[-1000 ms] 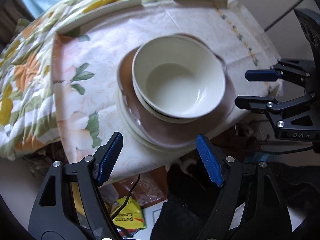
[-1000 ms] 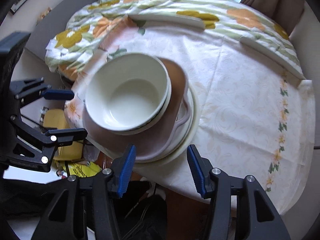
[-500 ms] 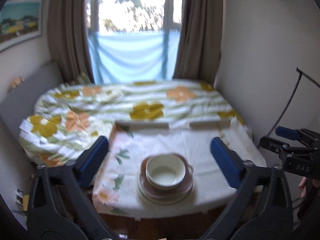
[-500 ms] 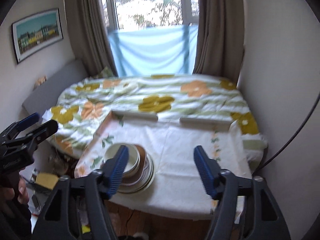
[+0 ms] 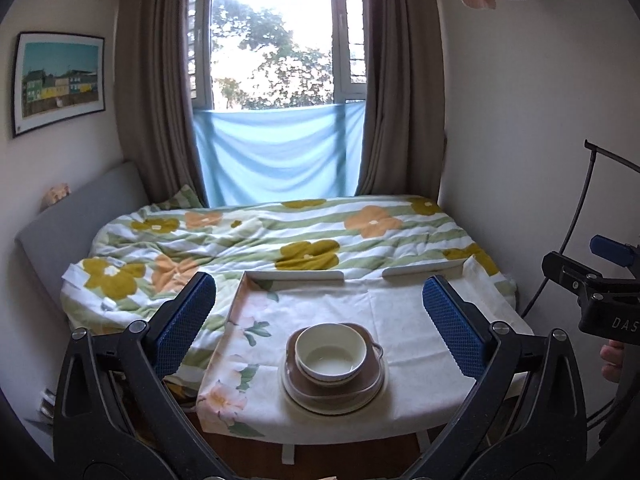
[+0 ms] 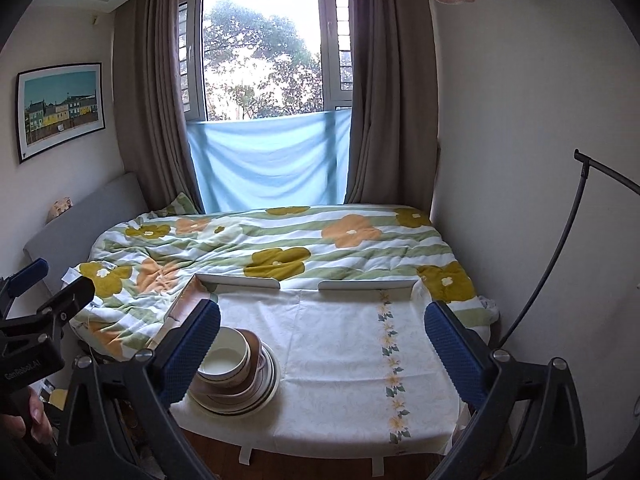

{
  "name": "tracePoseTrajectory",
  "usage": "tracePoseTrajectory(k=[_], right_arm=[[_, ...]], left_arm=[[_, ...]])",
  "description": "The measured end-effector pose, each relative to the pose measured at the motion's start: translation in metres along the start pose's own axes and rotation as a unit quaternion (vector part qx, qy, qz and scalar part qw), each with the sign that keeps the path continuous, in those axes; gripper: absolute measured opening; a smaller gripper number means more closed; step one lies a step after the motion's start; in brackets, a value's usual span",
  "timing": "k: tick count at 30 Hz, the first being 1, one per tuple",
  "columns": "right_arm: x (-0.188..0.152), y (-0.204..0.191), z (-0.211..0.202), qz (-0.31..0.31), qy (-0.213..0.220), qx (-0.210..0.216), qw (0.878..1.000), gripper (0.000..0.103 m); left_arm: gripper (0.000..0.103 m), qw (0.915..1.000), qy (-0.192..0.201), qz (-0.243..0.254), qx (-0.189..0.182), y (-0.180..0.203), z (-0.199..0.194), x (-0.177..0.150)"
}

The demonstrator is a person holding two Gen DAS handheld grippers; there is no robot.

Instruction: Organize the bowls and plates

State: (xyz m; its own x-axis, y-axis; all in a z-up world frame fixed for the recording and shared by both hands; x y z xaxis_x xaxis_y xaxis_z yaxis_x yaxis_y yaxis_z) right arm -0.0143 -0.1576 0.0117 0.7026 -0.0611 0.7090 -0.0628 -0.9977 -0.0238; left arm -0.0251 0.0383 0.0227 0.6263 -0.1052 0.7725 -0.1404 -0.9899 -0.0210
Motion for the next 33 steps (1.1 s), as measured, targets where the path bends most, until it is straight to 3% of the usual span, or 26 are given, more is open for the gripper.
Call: tracePoseTrajectory(k=[33], right_arm=[[-0.006, 0.002, -0.011, 0.007, 0.011, -0.011, 1.000, 0.102]], left_arm=[[0.103, 0.9998, 0.014, 0.011, 0.004, 0.001, -0.016, -0.010]])
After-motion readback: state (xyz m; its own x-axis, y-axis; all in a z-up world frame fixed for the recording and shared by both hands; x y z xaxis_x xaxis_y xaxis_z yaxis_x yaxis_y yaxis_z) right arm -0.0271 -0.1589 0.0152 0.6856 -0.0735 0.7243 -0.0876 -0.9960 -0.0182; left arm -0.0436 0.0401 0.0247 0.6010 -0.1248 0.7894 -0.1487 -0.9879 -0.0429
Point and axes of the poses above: each gripper's, at about its wrist camera, not at the fingertips, and z roughly the way its jaws point, y to its right, x to its top, the point moved 1 cm from there along z, roughly the way its jaws point, and after that the axes turned 15 degrees about -y, right-handed, at the moved point
